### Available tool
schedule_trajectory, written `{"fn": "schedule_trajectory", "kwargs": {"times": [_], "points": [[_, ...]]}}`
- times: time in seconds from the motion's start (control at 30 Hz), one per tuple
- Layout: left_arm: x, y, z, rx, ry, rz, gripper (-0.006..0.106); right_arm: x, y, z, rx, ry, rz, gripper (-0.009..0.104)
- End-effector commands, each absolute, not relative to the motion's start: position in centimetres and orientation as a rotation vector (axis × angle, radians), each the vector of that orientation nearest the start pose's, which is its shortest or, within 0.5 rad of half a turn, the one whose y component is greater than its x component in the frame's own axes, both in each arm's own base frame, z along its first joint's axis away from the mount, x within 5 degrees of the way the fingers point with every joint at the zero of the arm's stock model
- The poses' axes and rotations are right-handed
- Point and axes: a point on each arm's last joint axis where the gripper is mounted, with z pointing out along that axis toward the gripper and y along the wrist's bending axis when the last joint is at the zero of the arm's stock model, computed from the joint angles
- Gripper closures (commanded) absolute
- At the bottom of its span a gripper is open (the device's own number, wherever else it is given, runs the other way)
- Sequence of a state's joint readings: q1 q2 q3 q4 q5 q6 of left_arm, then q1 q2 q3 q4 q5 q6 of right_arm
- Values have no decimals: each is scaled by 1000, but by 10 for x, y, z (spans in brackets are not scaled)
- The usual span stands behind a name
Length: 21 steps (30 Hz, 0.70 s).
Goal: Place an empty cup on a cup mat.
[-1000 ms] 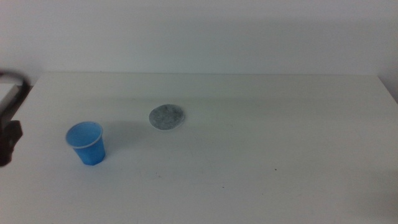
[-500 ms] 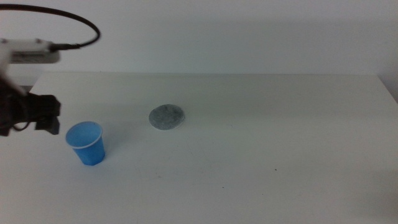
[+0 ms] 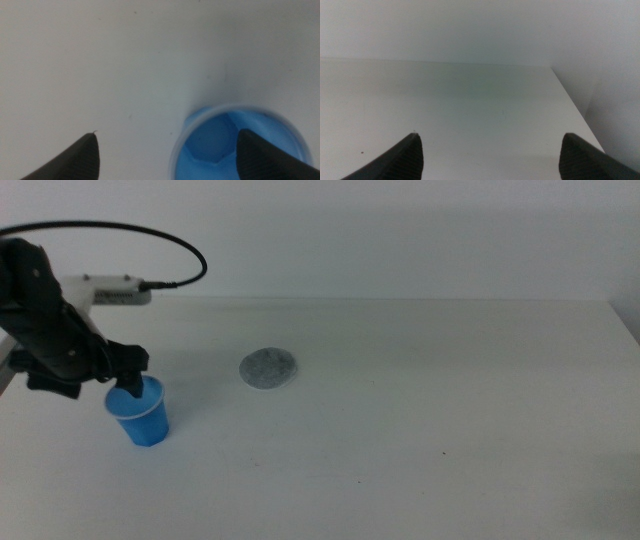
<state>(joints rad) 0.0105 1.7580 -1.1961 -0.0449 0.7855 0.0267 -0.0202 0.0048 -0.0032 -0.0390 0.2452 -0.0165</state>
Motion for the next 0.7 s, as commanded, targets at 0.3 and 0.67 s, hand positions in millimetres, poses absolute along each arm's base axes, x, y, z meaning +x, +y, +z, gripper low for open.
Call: {"fn": "schedule_trajectory", "kwargs": {"times": [0.3,0.67], "points": [[361,-3,189,-21,2858,-104,67,55,-2,192,-32,1722,-71,2],[394,-41,253,-18,2711,-237,102,55,-2,192,-32,1722,-71,2]]}}
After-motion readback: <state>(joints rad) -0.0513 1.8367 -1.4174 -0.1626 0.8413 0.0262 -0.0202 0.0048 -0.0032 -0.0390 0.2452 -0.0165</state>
